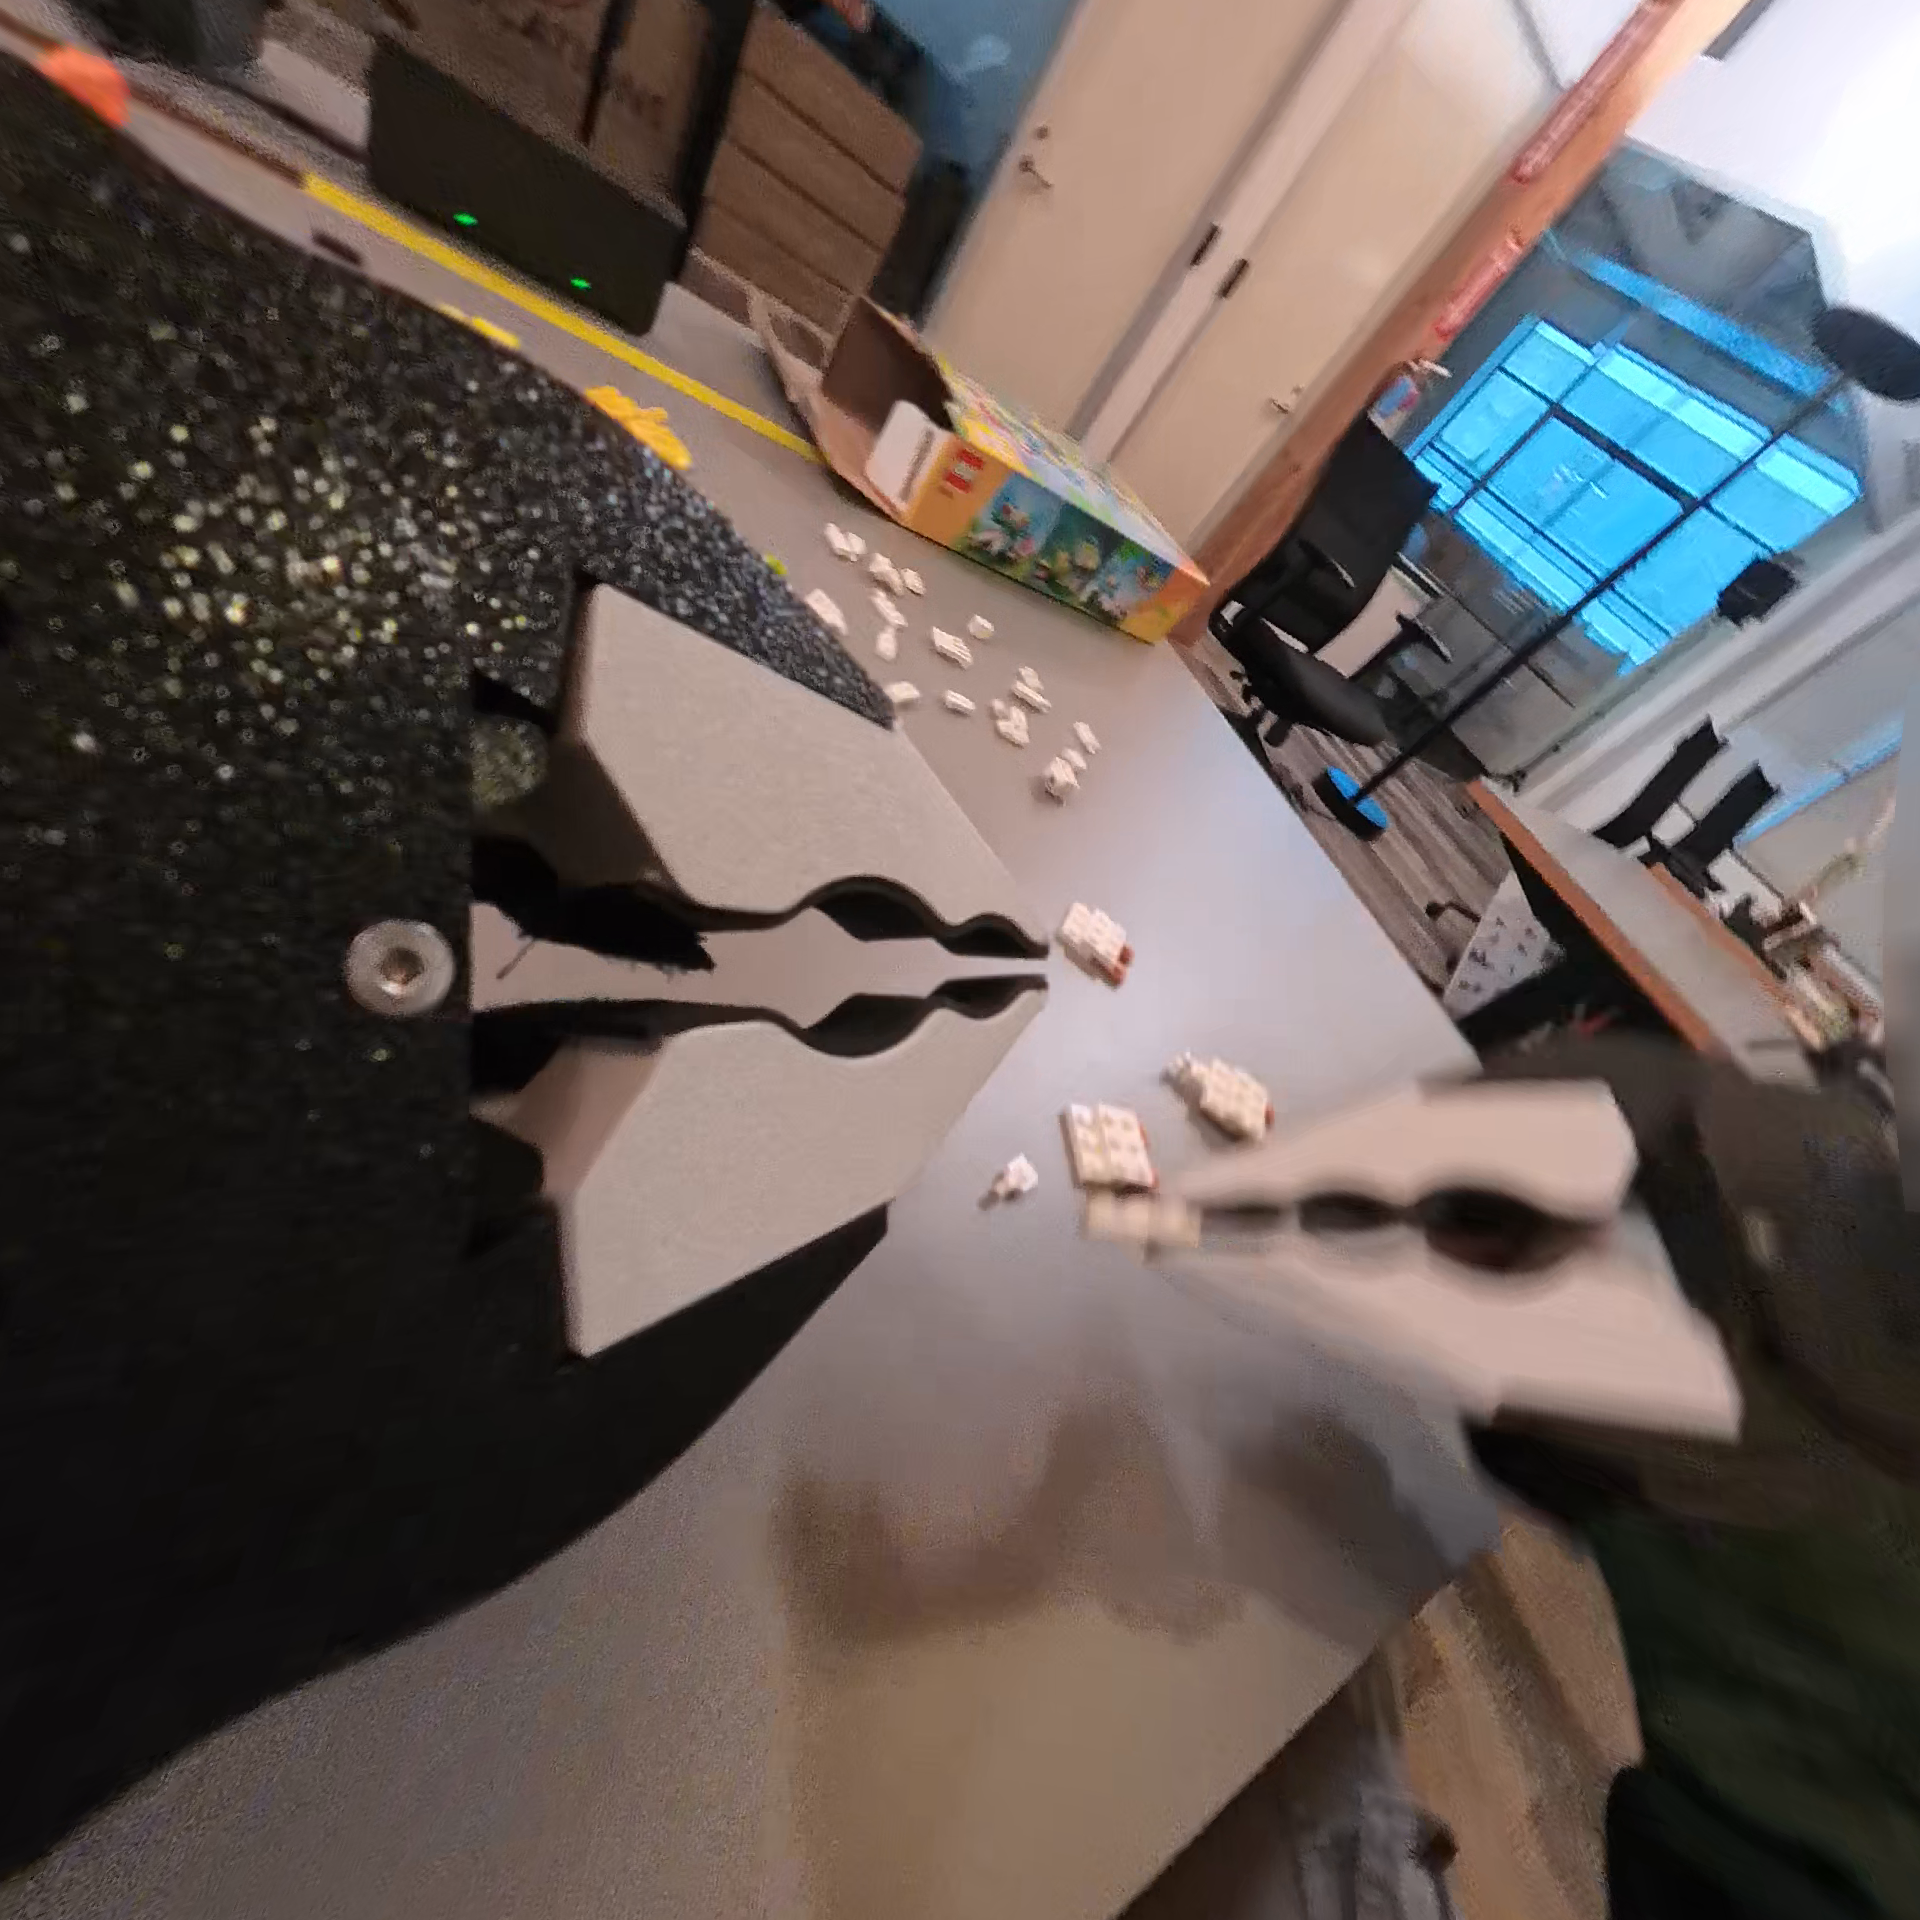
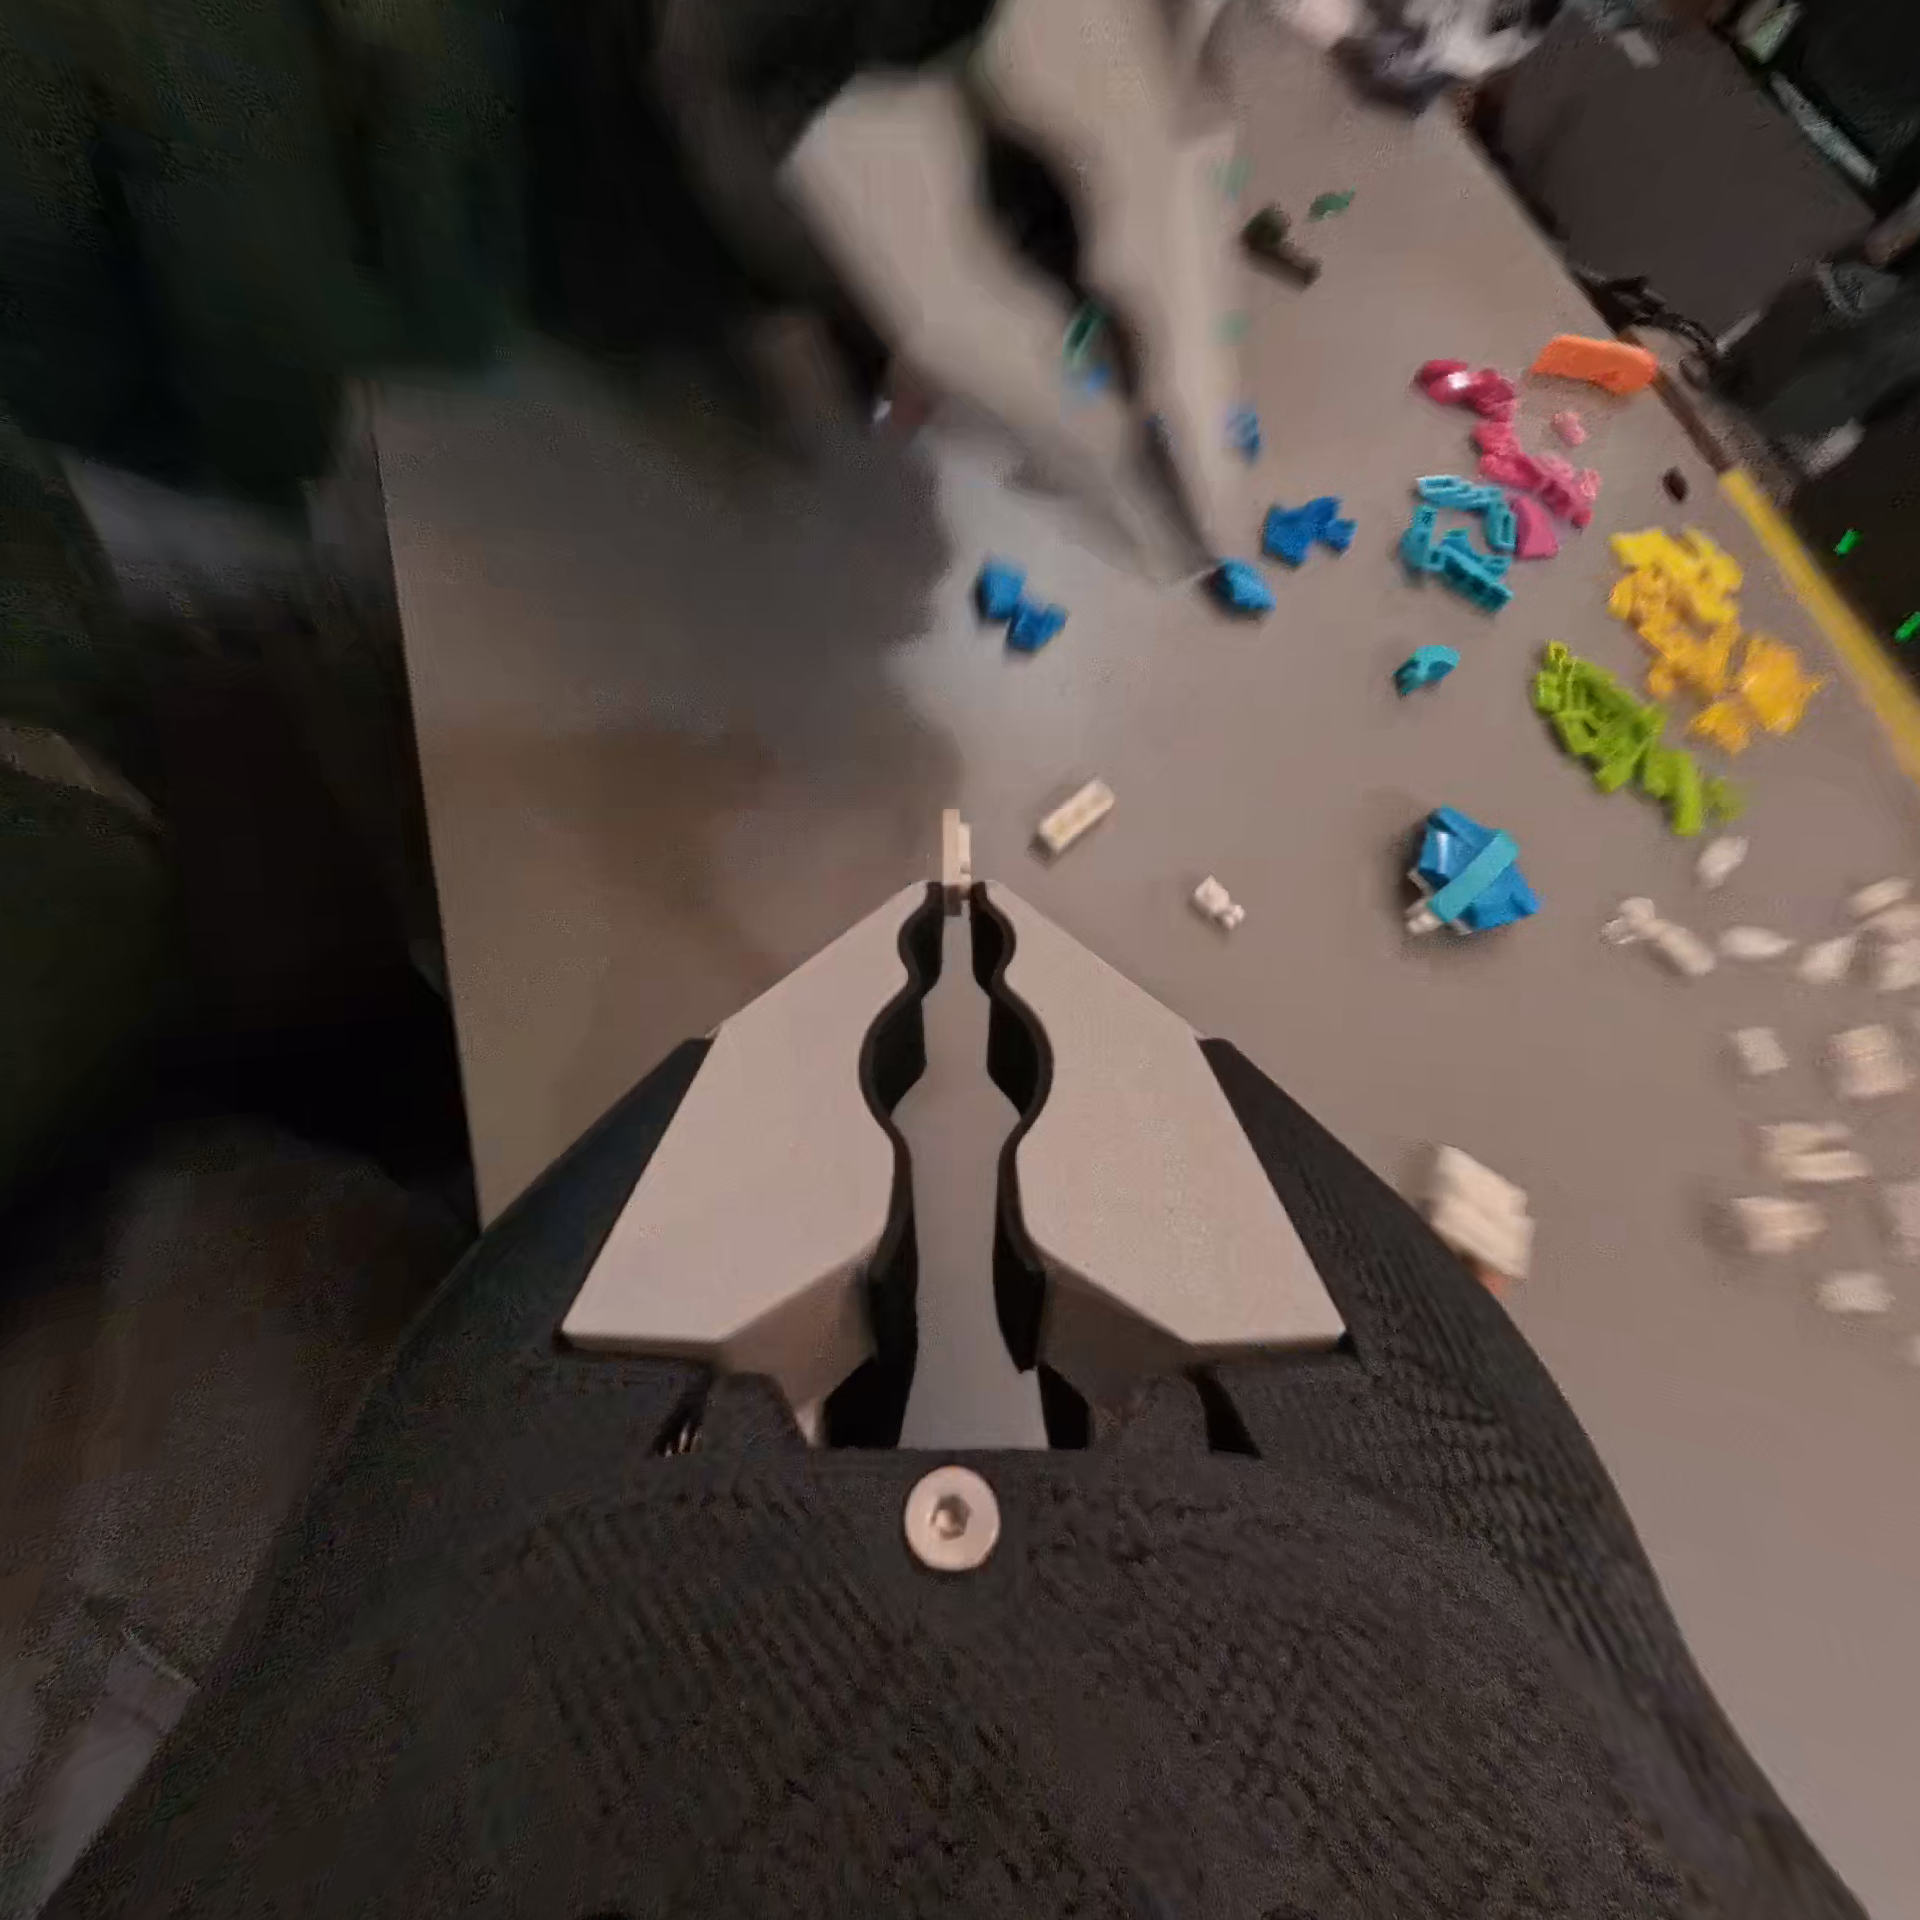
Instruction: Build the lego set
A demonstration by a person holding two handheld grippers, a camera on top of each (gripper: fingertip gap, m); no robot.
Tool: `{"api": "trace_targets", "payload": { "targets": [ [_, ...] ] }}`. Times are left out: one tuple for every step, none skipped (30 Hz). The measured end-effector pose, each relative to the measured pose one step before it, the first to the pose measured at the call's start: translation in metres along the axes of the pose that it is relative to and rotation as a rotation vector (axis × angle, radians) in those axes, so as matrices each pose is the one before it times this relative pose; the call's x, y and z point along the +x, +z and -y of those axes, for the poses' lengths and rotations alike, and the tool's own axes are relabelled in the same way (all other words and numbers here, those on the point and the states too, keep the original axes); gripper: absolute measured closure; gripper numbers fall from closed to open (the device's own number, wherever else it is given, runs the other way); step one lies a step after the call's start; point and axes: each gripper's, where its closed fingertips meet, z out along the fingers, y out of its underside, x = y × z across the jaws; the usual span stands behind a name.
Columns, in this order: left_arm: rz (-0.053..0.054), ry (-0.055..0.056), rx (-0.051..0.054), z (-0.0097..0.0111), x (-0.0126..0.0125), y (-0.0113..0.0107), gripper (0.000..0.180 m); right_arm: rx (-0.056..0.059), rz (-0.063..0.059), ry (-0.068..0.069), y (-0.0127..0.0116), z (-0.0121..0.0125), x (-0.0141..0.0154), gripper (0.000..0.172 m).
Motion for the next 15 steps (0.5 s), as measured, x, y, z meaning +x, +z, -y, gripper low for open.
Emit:
{"api": "trace_targets", "payload": {
  "targets": [
    [0.026,-0.0374,0.0059,-0.00075,-0.00763,-0.00235,0.18,-0.0994,-0.0332,-0.1633,0.00164,-0.01193,-0.00691,0.167],
    [0.022,-0.0371,0.011,0.00051,-0.00677,-0.00209,0.18,-0.0948,-0.0413,-0.1464,0.00287,-0.01024,-0.00588,0.167],
    [0.0124,-0.0343,0.0135,0.00121,-0.00486,-0.00179,0.18,-0.0699,-0.0322,-0.1183,0.00318,-0.00618,-0.00632,0.167],
    [0.0078,-0.0304,0.0133,0.00125,-0.00334,-0.00135,0.18,-0.0384,-0.0307,-0.0885,0.00195,-0.00118,-0.00463,0.167],
    [0.0065,-0.0222,0.0107,0.00118,-0.00242,-0.00085,0.18,-0.0144,-0.0291,-0.0704,-0.00018,0.00195,-0.00182,0.167],
    [0.0045,-0.0136,0.0056,0.00065,-0.00146,-0.0004,0.18,-0.0084,-0.0164,-0.0538,-0.0011,0.00194,-0.00097,0.167],
    [0.0005,-0.0059,0.0003,-0.00008,-0.00035,0.00003,0.18,-0.0122,-0.0107,-0.0372,-0.00042,0.00033,-0.00037,0.167],
    [-0.0004,0.0,-0.0032,-0.0006,0.00025,0.00043,0.18,-0.0121,-0.0119,-0.0354,0.00047,-0.00084,-0.00003,0.167],
    [-0.0017,0.0026,-0.0066,-0.00121,0.00075,0.00071,0.18,-0.0124,-0.0107,-0.04,0.00097,-0.00142,-0.00022,0.167],
    [-0.0033,0.0033,-0.0076,-0.00133,0.00108,0.00091,0.18,-0.0158,-0.0071,-0.033,0.00138,-0.00234,-0.00062,0.167],
    [-0.0052,0.0021,-0.0072,-0.00145,0.00131,0.00083,0.18,-0.0111,-0.0095,-0.0195,0.00125,-0.00164,0.0001,0.167],
    [-0.0071,0.0004,-0.0063,-0.00123,0.00146,0.00075,0.18,-0.0019,-0.0067,-0.0097,0.00032,-0.00038,0.00047,0.167],
    [-0.0074,-0.0013,-0.0047,-0.00097,0.00132,0.00062,0.18,0.0018,-0.0005,0.0008,0.00001,0.00005,0.00008,0.167],
    [-0.0057,-0.0026,-0.0045,-0.00085,0.00092,0.00048,0.18,0.0031,0.0009,0.0092,0.00001,-0.00014,0.00006,0.166],
    [-0.0052,-0.0026,-0.0047,-0.00089,0.00064,0.00033,0.18,0.0052,0.0007,0.0124,-0.00004,-0.00007,0.00015,0.166]
  ]
}}
